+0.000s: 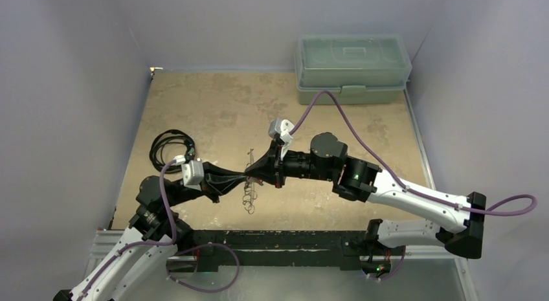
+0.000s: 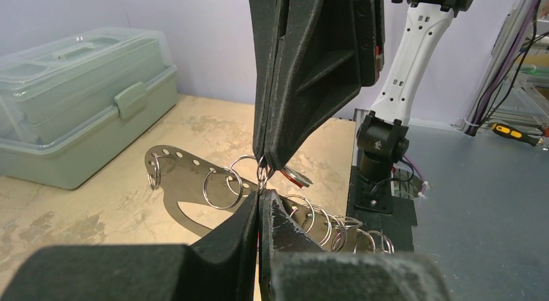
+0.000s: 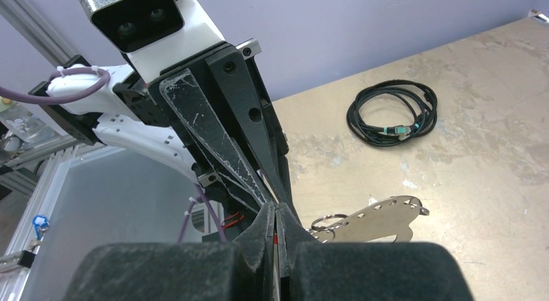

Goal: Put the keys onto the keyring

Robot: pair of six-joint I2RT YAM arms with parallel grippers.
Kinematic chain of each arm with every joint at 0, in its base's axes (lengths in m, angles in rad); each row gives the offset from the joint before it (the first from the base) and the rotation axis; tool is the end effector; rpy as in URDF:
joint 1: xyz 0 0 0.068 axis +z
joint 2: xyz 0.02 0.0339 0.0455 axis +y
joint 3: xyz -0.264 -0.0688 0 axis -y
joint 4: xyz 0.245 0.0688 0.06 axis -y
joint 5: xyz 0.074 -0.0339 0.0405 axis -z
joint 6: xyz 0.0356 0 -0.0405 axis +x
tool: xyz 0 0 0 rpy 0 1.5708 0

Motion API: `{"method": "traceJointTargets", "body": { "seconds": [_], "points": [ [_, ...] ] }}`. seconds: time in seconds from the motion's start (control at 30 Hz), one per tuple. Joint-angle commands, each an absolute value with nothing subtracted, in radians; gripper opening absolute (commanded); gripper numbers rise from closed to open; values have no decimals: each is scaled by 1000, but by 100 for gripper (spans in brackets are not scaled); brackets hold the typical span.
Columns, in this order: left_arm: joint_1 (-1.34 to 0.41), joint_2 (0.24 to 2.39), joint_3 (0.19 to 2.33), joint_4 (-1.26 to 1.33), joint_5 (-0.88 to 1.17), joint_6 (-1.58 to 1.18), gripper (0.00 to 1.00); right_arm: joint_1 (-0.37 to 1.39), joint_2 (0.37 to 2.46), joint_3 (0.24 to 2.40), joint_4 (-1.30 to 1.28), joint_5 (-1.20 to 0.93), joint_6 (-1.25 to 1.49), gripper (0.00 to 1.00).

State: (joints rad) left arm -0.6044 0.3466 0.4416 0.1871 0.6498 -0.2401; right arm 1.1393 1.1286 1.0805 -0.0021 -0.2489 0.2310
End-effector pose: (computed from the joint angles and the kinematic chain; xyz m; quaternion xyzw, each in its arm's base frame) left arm 0.0768 -0.0792 0.3146 0.3541 0.5136 -0.4854 0.6125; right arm 0.1020 0.2426 0.3948 -0.3923 0.6086 0.5024 0.4726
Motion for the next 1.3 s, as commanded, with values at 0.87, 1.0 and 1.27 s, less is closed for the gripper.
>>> {"method": "traceJointTargets", "body": {
  "seconds": [0.87, 1.0, 1.27],
  "points": [
    [-603, 344, 498, 172, 597, -200, 0, 1253, 1197, 1195, -110, -177, 212, 29],
    [-603, 341, 497, 173, 596, -198, 0, 1253, 1181, 1210, -111, -184, 199, 33],
    [-603, 339, 494, 182, 602, -198, 0, 1253, 1125, 1268, -136, -119, 114, 44]
  ]
}}
